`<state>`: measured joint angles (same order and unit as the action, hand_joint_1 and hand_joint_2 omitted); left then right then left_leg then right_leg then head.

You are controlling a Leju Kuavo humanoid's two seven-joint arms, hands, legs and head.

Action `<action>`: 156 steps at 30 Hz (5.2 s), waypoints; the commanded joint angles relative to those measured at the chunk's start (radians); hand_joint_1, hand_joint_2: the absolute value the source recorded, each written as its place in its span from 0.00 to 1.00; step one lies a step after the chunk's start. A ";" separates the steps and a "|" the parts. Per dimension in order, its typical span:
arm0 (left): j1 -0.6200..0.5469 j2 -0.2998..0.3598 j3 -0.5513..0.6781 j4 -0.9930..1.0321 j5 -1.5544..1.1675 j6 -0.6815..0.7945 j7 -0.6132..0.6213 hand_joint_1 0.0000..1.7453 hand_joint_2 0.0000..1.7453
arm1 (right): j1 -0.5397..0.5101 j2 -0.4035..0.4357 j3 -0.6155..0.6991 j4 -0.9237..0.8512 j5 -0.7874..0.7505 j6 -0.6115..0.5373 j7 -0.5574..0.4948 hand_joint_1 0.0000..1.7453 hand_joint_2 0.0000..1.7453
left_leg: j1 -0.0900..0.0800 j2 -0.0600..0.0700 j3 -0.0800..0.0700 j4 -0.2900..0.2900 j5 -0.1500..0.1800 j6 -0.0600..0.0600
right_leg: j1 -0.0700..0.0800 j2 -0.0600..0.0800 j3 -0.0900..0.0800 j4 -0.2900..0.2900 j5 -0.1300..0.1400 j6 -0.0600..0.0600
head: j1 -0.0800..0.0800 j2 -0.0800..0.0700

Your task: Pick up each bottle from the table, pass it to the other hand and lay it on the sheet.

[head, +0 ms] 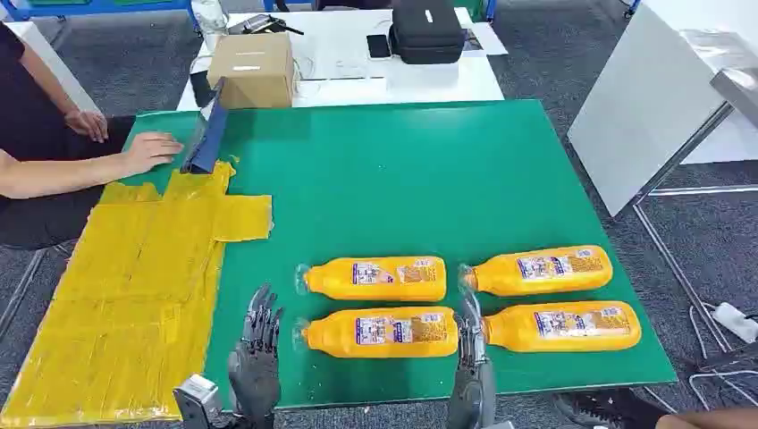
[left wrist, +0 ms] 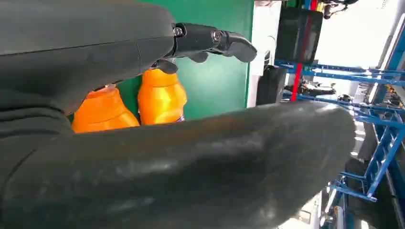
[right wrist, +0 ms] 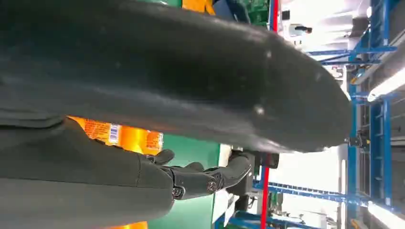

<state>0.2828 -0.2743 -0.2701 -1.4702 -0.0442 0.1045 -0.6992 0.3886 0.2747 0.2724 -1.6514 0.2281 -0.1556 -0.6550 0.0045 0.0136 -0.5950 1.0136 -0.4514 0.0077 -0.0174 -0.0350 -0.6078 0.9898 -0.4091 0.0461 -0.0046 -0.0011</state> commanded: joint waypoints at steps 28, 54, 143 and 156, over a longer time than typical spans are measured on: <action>0.053 0.006 -0.079 -0.138 -0.078 0.167 0.001 0.00 0.00 | -0.132 -0.405 0.345 -0.154 0.605 -0.277 0.558 0.00 1.00 | 0.000 -0.001 0.004 0.000 -0.001 0.001 | 0.000 0.003 0.004 -0.001 -0.001 -0.001 | 0.000 0.000; -0.008 0.030 -0.072 -0.052 -0.051 0.069 0.001 0.00 1.00 | -0.458 -0.527 0.172 0.236 0.573 0.157 0.680 0.00 1.00 | -0.002 0.001 0.005 -0.001 0.001 0.002 | -0.003 0.004 0.005 -0.002 0.002 0.001 | 0.000 0.000; -0.031 0.032 -0.078 -0.015 0.025 0.085 0.001 0.00 1.00 | -0.991 -1.003 0.947 0.216 0.225 0.660 0.805 0.28 1.00 | -0.004 -0.005 0.028 0.000 -0.002 0.014 | -0.005 -0.001 0.024 -0.012 0.002 0.010 | -0.001 0.000; 0.050 -0.035 0.050 -0.101 0.053 0.062 0.001 0.00 1.00 | -0.517 -0.568 0.490 0.238 0.225 0.072 0.675 1.00 1.00 | -0.001 -0.001 0.021 -0.004 0.000 0.015 | -0.003 0.004 0.030 -0.018 0.007 0.010 | 0.000 0.000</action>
<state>0.2910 -0.2590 -0.3106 -1.5423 0.0015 0.1953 -0.7008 -0.4689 -0.6445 1.0584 -1.4168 0.3047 0.1870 0.1230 0.0010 0.0116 -0.5772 1.0138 -0.4515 0.0253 -0.0224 -0.0361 -0.5810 0.9773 -0.4041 0.0607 -0.0042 -0.0011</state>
